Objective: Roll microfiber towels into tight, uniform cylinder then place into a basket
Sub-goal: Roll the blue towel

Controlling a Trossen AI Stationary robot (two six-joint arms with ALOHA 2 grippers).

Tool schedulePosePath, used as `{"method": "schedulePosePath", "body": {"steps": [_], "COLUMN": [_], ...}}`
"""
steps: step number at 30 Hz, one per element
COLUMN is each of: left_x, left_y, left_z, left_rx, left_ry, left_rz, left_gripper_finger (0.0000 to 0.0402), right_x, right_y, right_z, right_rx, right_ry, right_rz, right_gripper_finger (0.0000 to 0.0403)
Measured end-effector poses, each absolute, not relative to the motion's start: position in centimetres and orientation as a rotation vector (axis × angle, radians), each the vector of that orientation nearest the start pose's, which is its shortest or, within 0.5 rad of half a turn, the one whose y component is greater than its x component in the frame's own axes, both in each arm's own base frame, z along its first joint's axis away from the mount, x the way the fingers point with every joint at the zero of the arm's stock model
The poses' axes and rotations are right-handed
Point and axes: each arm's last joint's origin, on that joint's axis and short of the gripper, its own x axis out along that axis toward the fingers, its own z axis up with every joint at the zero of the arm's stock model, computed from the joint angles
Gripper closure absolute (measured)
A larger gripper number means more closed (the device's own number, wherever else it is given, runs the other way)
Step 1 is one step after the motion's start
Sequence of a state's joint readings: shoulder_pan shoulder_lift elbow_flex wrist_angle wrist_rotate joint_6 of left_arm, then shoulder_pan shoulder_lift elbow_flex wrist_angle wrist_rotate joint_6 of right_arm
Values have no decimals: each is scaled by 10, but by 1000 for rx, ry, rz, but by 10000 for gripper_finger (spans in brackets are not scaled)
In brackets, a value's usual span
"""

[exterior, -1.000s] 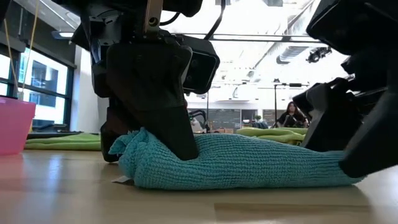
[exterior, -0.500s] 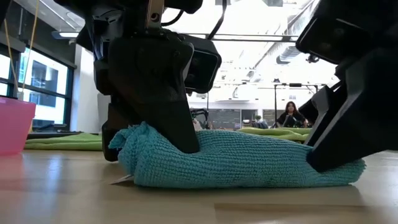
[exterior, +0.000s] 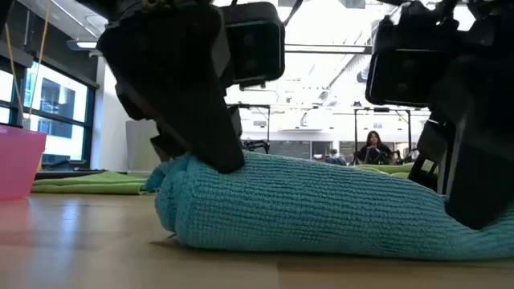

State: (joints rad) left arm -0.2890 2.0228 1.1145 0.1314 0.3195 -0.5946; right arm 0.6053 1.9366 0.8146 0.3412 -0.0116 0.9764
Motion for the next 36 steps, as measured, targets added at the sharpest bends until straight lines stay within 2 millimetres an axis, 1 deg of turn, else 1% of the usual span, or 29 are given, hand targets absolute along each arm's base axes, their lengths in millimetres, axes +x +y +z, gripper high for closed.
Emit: {"method": "schedulePosePath", "body": {"steps": [4,7,10,13,17,19,23,26,29,32,36], "left_x": [382,383,383,383,379,376,367,360,357,355,357], "left_y": [-123,-122,-121,-120,-128,-136,-155,-169,-178,-180,-175], "left_z": [118,118,117,121,135,143,153,153,151,149,149], "left_rx": [-344,-203,-78,58,295,366,382,374,401,418,447], "left_ry": [883,843,810,776,704,673,638,635,631,638,631], "left_rz": [-417,-431,-388,-301,-177,-140,-171,-216,-247,-235,-157], "left_gripper_finger": [283,276,275,275,275,275,275,275,275,275,275], "right_x": [283,283,284,284,285,286,287,288,289,291,293], "right_y": [194,193,191,190,187,186,184,183,180,177,175], "right_z": [88,88,88,88,88,88,88,88,88,88,88], "right_rx": [726,803,882,947,1033,1064,1091,1103,1110,1120,1134], "right_ry": [987,1008,1042,1074,1119,1140,1153,1156,1154,1153,1155], "right_rz": [154,123,101,76,37,34,27,22,17,12,19], "right_gripper_finger": [400,400,400,400,400,400,400,400,400,400,400]}}
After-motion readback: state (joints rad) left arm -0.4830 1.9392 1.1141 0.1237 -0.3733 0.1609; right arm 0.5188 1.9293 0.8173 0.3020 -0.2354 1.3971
